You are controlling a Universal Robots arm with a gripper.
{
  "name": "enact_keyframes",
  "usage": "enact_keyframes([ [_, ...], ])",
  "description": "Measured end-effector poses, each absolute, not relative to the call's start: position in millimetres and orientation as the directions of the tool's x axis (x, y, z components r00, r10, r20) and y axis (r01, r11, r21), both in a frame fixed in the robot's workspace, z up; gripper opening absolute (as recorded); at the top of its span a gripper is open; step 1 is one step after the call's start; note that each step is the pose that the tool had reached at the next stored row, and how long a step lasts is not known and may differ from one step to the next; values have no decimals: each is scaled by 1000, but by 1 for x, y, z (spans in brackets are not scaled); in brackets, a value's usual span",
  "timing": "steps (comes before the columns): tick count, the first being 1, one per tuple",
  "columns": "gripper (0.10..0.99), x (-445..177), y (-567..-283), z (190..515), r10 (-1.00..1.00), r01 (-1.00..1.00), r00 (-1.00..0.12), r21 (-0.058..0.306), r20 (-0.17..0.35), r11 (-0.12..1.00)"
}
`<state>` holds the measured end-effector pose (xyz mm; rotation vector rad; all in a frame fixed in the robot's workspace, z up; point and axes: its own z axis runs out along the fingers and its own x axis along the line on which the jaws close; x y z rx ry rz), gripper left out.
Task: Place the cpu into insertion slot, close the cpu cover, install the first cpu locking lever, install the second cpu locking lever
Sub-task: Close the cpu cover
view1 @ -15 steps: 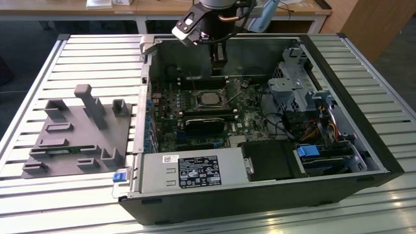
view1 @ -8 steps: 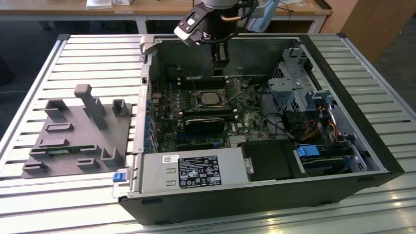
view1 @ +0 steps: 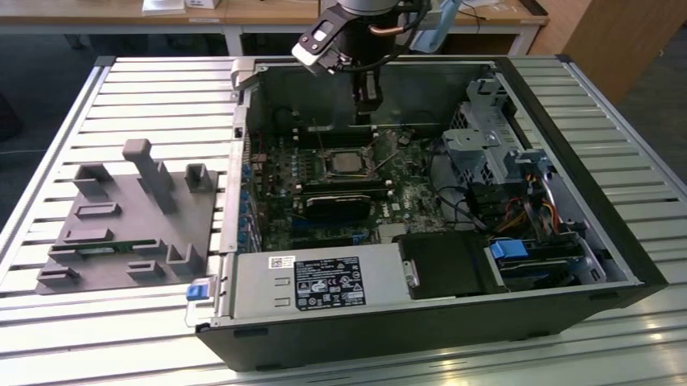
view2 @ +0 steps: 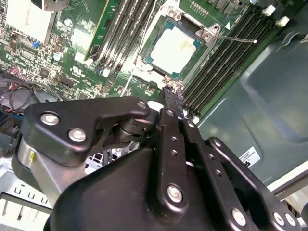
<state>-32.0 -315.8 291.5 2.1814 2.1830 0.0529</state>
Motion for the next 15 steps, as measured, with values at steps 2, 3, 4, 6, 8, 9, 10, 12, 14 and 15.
enact_keyframes([
  [2, 114, -32, -316, 292, 1000, 998, 0, 63, -15, 1],
  [3, 114, -32, -316, 292, 1000, 998, 0, 63, -15, 1],
  [4, 176, -31, -316, 292, 1000, 998, -1, 63, -15, 1],
  [6, 188, -30, -316, 291, 1000, 998, 0, 63, -15, 1],
  [8, 247, -29, -316, 291, 1000, 998, 0, 63, -15, 1],
  [9, 263, -29, -316, 291, 1000, 998, 0, 63, -15, 1],
  [10, 263, -28, -316, 291, 1000, 998, 0, 63, -15, 1],
  [12, 322, -27, -316, 291, 1000, 998, 0, 63, -15, 1],
  [14, 322, -26, -316, 291, 1000, 998, 0, 63, -15, 1],
  [15, 322, -26, -316, 291, 1000, 998, 0, 63, -15, 1],
])
